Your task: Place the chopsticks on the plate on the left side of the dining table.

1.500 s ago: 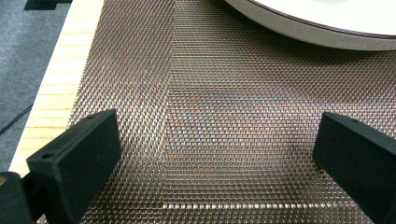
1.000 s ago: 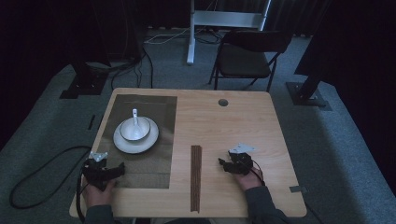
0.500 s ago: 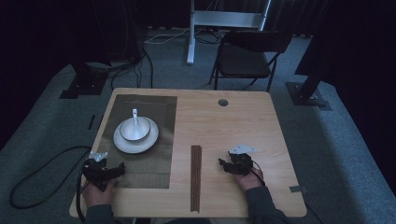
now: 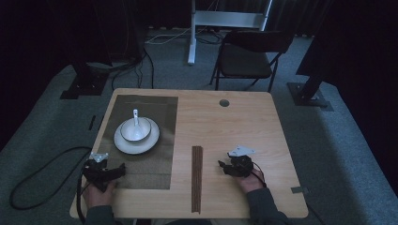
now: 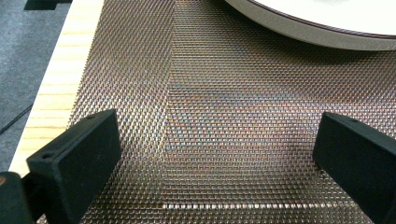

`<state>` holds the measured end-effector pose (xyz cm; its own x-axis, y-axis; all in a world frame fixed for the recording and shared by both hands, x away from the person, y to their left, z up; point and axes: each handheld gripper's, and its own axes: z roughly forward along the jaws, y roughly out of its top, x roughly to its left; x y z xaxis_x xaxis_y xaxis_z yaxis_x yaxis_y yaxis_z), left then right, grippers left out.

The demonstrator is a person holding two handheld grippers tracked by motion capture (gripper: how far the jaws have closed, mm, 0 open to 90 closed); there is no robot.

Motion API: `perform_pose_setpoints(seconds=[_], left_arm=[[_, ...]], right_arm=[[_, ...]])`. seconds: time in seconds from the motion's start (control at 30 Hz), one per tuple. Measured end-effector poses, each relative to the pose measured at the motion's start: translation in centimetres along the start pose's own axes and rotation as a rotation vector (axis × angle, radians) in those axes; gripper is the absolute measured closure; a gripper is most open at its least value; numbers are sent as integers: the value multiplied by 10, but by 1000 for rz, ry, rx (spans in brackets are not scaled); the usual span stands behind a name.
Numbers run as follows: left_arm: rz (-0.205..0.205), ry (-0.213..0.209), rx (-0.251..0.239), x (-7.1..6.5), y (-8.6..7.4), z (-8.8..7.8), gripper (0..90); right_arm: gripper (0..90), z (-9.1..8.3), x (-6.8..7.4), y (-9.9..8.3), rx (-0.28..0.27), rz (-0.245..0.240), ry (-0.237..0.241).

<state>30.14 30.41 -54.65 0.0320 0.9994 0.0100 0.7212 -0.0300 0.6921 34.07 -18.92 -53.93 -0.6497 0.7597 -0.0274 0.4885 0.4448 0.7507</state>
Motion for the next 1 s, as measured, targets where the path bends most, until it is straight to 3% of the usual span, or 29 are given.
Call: perform_pose_setpoints(seconds=[0.47, 1.0], left_arm=[[0, 0, 0, 0, 0, 0, 15], [0, 0, 0, 0, 0, 0, 15]], right_arm=[[431, -12, -5, 2, -22, 10, -2], [434, -23, 5, 11, -55, -20, 21]])
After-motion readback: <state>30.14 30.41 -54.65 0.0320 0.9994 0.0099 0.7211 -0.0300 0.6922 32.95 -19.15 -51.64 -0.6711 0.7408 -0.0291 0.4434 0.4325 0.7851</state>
